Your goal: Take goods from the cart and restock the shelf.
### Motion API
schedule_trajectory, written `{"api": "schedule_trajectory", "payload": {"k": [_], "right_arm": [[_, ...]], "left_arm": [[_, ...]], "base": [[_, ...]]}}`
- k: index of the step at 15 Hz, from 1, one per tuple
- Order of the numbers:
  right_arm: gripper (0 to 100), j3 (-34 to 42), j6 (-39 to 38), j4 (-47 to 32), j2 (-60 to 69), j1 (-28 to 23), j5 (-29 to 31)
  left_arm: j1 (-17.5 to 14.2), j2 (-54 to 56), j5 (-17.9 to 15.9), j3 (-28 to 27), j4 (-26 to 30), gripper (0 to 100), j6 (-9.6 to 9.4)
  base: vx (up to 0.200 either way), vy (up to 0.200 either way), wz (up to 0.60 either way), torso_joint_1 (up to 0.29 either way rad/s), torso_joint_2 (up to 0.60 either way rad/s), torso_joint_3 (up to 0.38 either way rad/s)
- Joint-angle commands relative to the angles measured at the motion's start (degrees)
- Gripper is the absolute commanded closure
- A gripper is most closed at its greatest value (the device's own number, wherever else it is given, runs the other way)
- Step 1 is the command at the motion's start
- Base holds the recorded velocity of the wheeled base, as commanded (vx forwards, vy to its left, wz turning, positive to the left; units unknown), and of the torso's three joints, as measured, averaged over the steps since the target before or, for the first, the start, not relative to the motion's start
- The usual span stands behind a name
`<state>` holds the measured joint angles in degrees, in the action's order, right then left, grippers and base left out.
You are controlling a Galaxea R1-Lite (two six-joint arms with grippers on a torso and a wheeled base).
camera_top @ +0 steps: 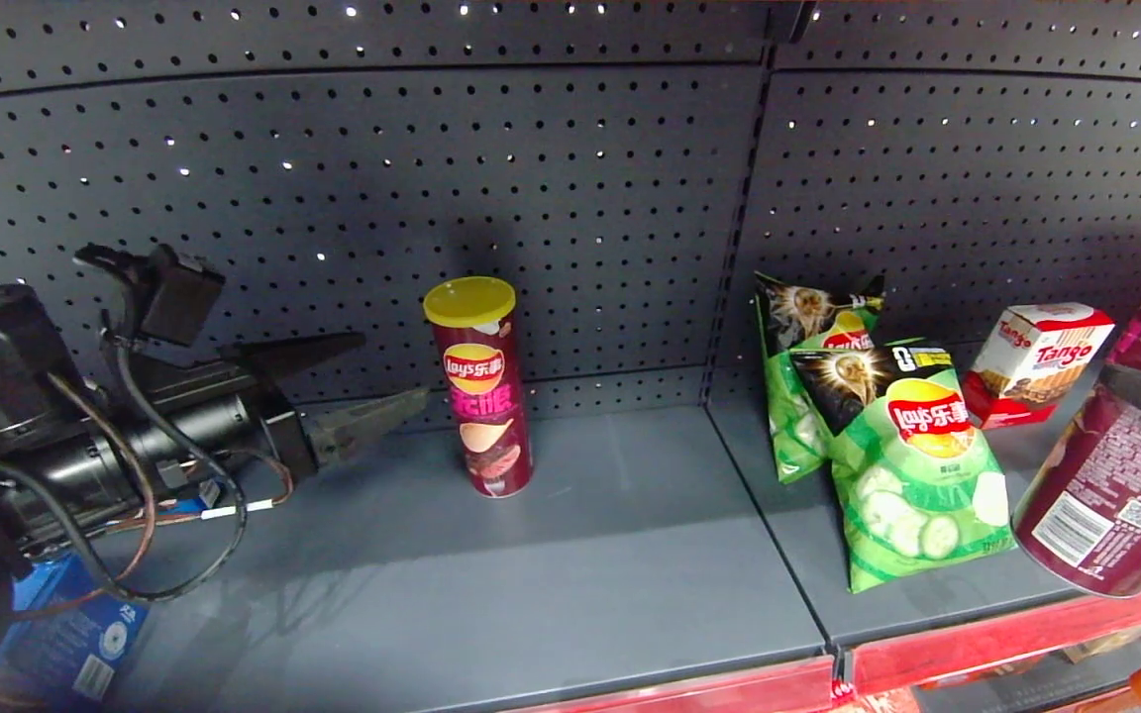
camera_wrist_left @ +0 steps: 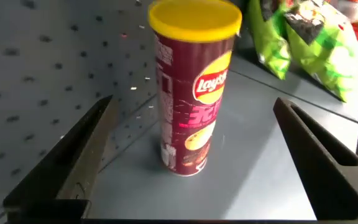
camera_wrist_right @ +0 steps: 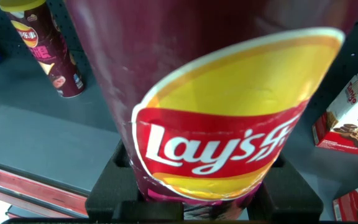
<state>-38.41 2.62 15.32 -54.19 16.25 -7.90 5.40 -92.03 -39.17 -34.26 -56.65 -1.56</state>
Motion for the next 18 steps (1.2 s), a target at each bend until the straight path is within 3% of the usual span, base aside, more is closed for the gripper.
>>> {"api": "schedule_trajectory", "payload": {"k": [1,8,13,16,18], "right_arm": [[100,0.0,0.0,0.0,0.0,0.0,0.0],[100,0.1,0.0,0.0,-0.1,-0.1,0.0],[100,0.1,0.0,0.1,0.0,-0.1,-0.2],[100,0.1,0.1,0.0,0.2,-0.1,-0.1],[100,0.4,0.0,0.0,0.3,0.0,-0.1]], "left_arm": [[0.0,-6.0,-2.1,-1.1,-1.4,0,0.07],[0.0,-14.5,-8.6,-6.2,-7.5,0,0.24],[-0.2,-19.6,-12.9,-12.5,-7.5,0,0.68],[-0.2,-21.2,-16.6,-15.8,-7.5,0,3.05],[-0.3,-21.9,-17.3,-16.7,-7.4,0,3.32]], "base": [[0.0,0.0,0.0,0.0,0.0,0.0],[0.0,0.0,0.0,0.0,0.0,0.0],[0.0,0.0,0.0,0.0,0.0,0.0],[0.0,0.0,0.0,0.0,0.0,0.0],[0.0,0.0,0.0,0.0,0.0,0.0]]}}
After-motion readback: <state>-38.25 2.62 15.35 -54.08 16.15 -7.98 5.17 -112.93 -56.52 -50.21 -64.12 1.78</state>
